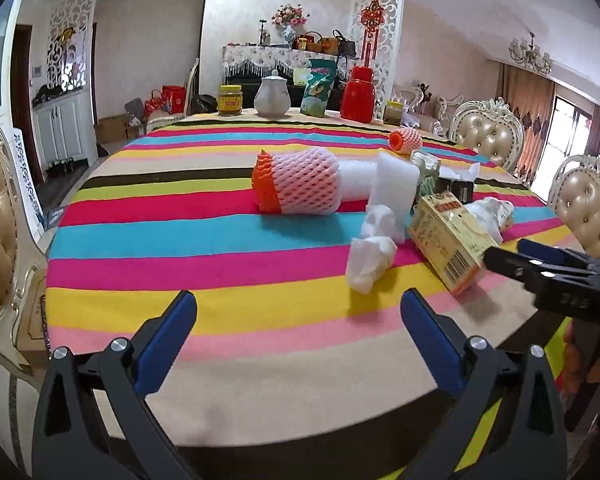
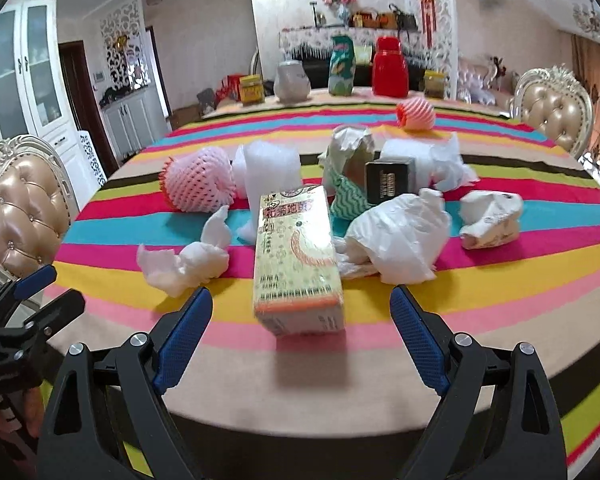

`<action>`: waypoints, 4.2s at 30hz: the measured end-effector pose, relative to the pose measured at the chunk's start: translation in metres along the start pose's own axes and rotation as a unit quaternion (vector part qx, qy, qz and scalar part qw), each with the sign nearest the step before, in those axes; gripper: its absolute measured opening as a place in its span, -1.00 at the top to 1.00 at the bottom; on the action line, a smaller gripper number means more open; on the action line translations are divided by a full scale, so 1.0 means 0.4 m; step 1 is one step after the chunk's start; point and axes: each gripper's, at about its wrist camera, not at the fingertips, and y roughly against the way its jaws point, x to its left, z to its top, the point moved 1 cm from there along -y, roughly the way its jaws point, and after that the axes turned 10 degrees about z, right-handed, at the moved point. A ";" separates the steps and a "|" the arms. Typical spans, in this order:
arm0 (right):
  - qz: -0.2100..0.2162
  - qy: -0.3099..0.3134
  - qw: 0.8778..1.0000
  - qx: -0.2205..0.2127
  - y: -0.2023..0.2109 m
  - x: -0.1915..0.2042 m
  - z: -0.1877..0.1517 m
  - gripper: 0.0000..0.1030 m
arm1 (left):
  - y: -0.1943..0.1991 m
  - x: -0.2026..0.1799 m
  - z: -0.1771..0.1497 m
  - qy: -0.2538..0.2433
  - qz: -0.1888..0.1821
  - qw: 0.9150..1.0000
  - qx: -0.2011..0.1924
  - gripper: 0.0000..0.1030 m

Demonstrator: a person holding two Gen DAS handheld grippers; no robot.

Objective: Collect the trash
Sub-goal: 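Grasp the tan medicine box with the right tool while the left tool grasps a white tissue, then carry both items to the pink bin and open both tools to drop them, then grasp the white foam sleeve with the left tool while the right tool grasps the white paper bag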

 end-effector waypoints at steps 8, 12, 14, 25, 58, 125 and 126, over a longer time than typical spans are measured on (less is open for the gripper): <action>0.011 -0.016 0.998 0.056 -0.124 -0.027 0.033 -0.53 | -0.072 -0.041 0.019 -0.042 -0.008 0.998 0.041 -0.91; 0.034 -0.030 0.997 0.055 -0.131 -0.050 0.029 0.02 | -0.101 -0.075 0.026 -0.061 -0.013 0.997 0.053 -0.91; 0.036 -0.025 0.998 0.037 -0.104 -0.058 0.029 0.03 | -0.114 -0.094 0.033 -0.068 -0.012 0.996 0.055 -0.91; 0.035 -0.026 0.999 -0.014 0.050 -0.110 0.001 0.03 | -0.242 -0.217 0.079 -0.097 -0.025 0.989 0.105 -0.90; -0.059 -0.071 0.990 -0.110 0.288 -0.258 -0.110 0.03 | -0.048 -0.448 0.070 -0.115 -0.173 0.978 -0.026 0.46; -0.334 -0.272 0.874 -0.224 0.869 -0.673 -0.539 -0.58 | 0.103 -1.186 -0.051 -0.238 -0.342 0.909 -0.019 -0.91; -0.331 -0.269 0.876 -0.223 0.862 -0.666 -0.531 -0.59 | 0.097 -1.165 -0.045 -0.238 -0.335 0.911 -0.021 -0.91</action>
